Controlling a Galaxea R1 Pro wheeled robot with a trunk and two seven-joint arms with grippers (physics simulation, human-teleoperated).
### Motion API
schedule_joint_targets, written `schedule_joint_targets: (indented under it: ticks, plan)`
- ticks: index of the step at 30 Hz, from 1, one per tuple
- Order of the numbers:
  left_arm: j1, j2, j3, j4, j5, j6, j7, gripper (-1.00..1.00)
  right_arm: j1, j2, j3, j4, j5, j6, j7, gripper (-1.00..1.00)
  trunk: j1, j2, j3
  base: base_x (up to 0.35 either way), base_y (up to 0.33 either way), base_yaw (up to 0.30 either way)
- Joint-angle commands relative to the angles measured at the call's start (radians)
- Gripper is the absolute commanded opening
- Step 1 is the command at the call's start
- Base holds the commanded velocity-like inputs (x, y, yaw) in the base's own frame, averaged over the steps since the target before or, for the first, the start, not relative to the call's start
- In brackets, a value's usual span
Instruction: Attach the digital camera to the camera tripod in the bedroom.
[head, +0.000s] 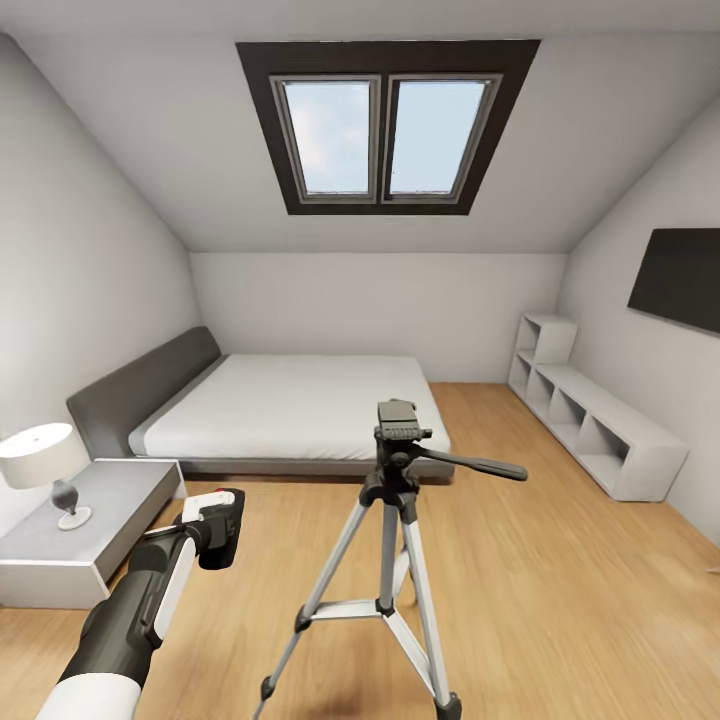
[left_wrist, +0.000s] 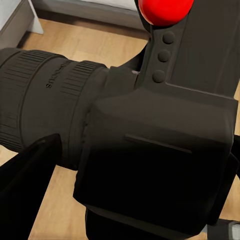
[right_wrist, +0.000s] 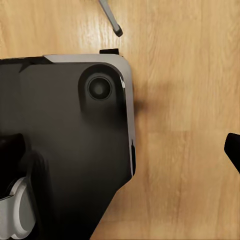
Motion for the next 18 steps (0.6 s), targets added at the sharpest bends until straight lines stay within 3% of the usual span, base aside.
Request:
schedule_joint_targets:
  ticks: [1, 9, 18]
  plan:
    - [0.0, 0.0, -0.001, 0.0, 0.006, 0.004, 0.006, -1.0, -0.001, 0.0, -0.002, 0.003, -0.006, -0.006, 0.005, 1.0, 0.0, -0.001, 0.0, 0.0, -0.109, 0.009]
    - [0.0, 0.0, -0.002, 0.0, 0.006, 0.004, 0.006, -1.0, -0.001, 0.0, -0.002, 0.003, -0.005, -0.006, 0.005, 1.0, 0.0, -0.001, 0.0, 0.0, -0.198, 0.003]
    - [0.0, 0.001, -0.002, 0.0, 0.006, 0.003, 0.006, -1.0, -0.001, 0.0, -0.002, 0.003, -0.005, -0.006, 0.005, 1.0, 0.0, -0.001, 0.0, 0.0, -0.053, 0.0]
